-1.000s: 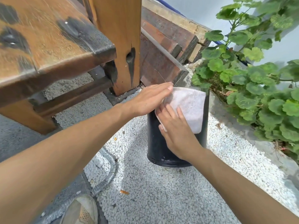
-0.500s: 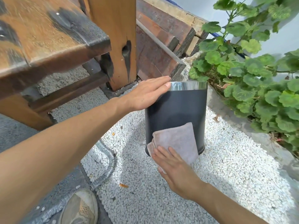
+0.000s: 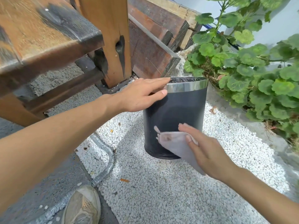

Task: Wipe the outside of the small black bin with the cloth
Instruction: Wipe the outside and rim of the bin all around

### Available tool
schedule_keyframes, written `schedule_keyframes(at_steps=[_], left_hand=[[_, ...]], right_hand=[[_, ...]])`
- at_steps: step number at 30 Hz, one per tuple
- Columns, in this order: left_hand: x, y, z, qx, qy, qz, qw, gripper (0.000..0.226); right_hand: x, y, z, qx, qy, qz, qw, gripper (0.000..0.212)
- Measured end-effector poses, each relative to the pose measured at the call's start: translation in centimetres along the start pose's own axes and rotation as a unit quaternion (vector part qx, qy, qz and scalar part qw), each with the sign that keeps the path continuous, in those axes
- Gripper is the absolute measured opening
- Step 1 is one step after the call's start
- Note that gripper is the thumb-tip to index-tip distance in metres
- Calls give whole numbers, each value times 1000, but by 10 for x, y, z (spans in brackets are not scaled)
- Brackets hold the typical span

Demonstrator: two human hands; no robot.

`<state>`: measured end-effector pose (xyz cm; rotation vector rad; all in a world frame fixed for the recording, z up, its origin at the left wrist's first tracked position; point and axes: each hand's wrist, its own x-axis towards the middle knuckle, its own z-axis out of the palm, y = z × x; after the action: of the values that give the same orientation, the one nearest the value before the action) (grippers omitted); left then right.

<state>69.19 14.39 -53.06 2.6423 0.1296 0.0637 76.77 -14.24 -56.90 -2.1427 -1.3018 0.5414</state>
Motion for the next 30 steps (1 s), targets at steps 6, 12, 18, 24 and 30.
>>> schedule_keyframes(at_steps=[6, 12, 18, 24, 30], left_hand=[[-36, 11, 11, 40, -45, 106, 992, 59], [-81, 6, 43, 124, -87, 214, 965, 61], [-52, -10, 29, 237, -137, 356, 894, 59], [-3, -6, 12, 296, -210, 494, 790, 59], [-11, 11, 12, 275, -197, 458, 822, 54]], right_hand=[[5, -8, -11, -248, 74, -141, 956, 54], [-33, -1, 6, -340, 40, -148, 928, 55], [-57, 11, 18, -360, 15, -174, 917, 73], [-50, 16, 9, -361, 1, -203, 910, 71], [-50, 31, -12, -337, -17, -225, 914, 60]])
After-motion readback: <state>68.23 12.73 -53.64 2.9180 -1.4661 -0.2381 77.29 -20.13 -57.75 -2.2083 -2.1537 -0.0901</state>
